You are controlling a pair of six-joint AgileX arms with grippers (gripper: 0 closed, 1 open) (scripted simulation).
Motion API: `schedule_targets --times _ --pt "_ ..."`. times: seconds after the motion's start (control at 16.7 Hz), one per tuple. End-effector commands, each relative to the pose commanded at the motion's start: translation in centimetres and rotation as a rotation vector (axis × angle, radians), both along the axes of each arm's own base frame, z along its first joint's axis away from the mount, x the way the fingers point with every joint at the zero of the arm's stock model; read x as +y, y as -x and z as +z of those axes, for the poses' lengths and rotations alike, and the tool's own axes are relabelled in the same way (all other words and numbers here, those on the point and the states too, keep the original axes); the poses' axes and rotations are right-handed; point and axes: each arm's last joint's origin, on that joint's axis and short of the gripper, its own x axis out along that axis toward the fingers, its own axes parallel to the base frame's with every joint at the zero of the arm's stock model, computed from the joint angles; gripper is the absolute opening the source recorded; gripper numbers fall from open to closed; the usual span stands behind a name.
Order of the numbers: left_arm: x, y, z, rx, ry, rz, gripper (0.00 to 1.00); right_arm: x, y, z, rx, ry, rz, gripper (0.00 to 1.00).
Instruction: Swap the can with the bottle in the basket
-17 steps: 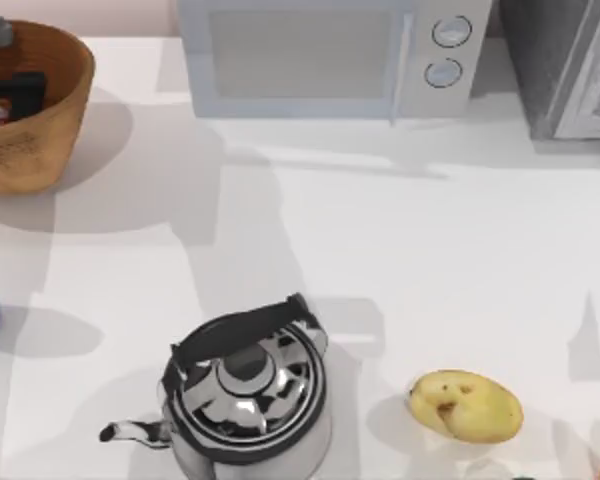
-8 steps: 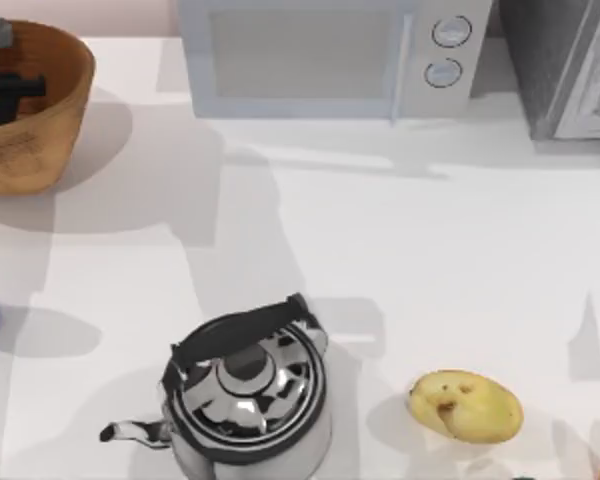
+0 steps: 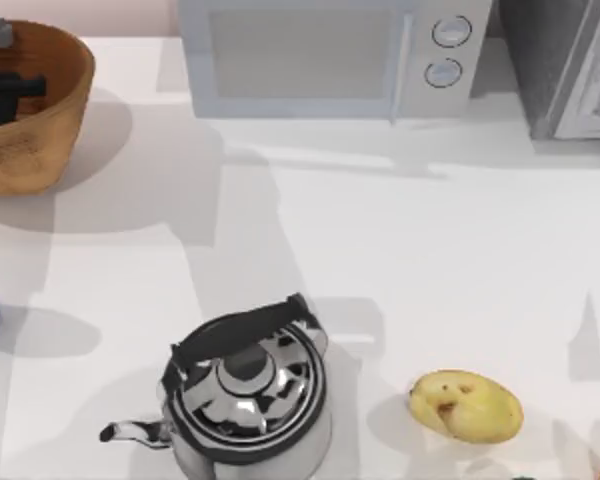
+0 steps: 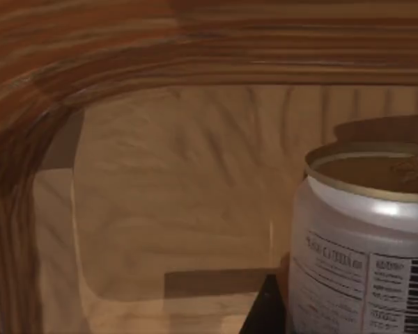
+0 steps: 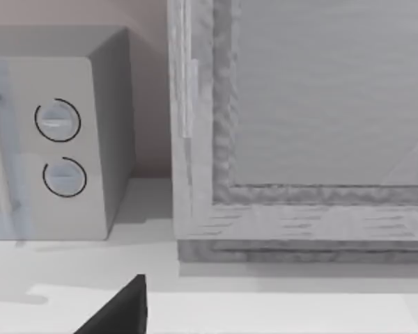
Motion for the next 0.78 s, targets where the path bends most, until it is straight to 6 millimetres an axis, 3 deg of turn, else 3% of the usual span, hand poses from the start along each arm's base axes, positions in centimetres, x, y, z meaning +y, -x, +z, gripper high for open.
schedule_targets --times 0.12,0.18,0.36,0.48,0.66,0.78 --pt "0.0 0.0 0.0 0.0 0.0 0.0 0.0 0.0 0.0 0.0 0.0 0.0 0.0 1.0" --pt "0.0 0.7 2.1 -0.017 -0.006 0.013 0.0 0.0 0.0 0.0 0.0 0.0 0.0 1.0" --pt "-0.1 0.9 2.6 -0.027 -0.018 0.014 0.0 0.0 0.0 0.0 0.0 0.0 0.0 1.0" --pt "-0.5 1.7 4.0 -0.052 -0.043 0.013 0.0 0.0 0.0 0.0 0.0 0.0 0.0 1.0" --pt "-1.5 4.0 7.4 -0.119 -0.096 0.008 0.0 0.0 0.0 0.0 0.0 0.0 0.0 1.0" --pt "-2.5 6.7 10.3 -0.191 -0.134 0.004 0.0 0.0 0.0 0.0 0.0 0.0 0.0 1.0"
